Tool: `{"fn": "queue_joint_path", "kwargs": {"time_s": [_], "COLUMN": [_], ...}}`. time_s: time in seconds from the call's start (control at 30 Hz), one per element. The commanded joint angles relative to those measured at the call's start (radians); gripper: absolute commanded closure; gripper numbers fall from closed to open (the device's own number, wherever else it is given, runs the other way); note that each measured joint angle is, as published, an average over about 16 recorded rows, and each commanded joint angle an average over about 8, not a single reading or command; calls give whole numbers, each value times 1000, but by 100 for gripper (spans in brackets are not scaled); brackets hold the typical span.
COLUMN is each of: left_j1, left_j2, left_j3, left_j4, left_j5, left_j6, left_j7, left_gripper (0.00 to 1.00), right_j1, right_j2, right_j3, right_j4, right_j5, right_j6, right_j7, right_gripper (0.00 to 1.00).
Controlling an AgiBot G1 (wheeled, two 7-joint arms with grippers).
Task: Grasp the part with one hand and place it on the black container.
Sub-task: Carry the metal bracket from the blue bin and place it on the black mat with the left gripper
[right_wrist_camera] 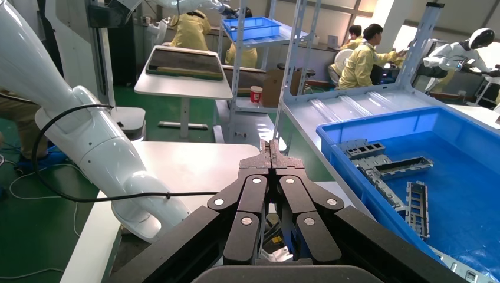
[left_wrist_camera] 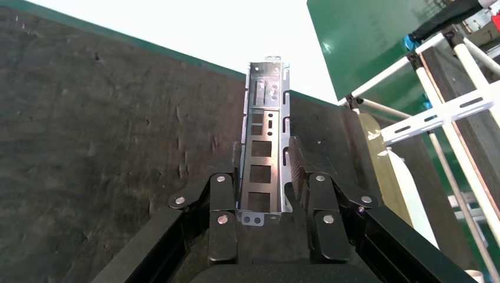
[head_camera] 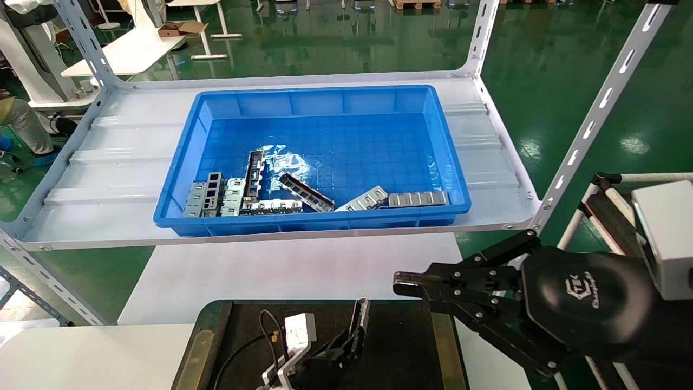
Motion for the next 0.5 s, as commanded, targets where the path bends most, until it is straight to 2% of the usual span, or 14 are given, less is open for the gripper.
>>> {"fn": "queue_joint_path", "kwargs": {"time_s": [0.03, 0.23, 0.3, 0.33, 0.5], "left_j1": [2, 11, 13, 14, 15], "left_j2": [5, 19, 23, 25, 29], "left_j3": [-3, -9, -11, -12, -12], "left_j4": [6, 17, 19, 20, 22], "left_j5": [0, -2, -4, -5, -10], "left_j6": [-3, -14, -18, -20, -25], "left_j7": [-3, -12, -15, -16, -19], "left_gripper": [100, 100, 95, 89, 28], "right_j1": [0, 0, 0, 0, 0], "right_j2": [0, 0, 0, 0, 0], "right_j3": [0, 0, 0, 0, 0], "right_j4": [0, 0, 0, 0, 0], "right_j5": [0, 0, 0, 0, 0], "right_j6": [0, 0, 0, 0, 0], "right_j7": [0, 0, 0, 0, 0], "right_gripper": [100, 100, 91, 83, 23]}}
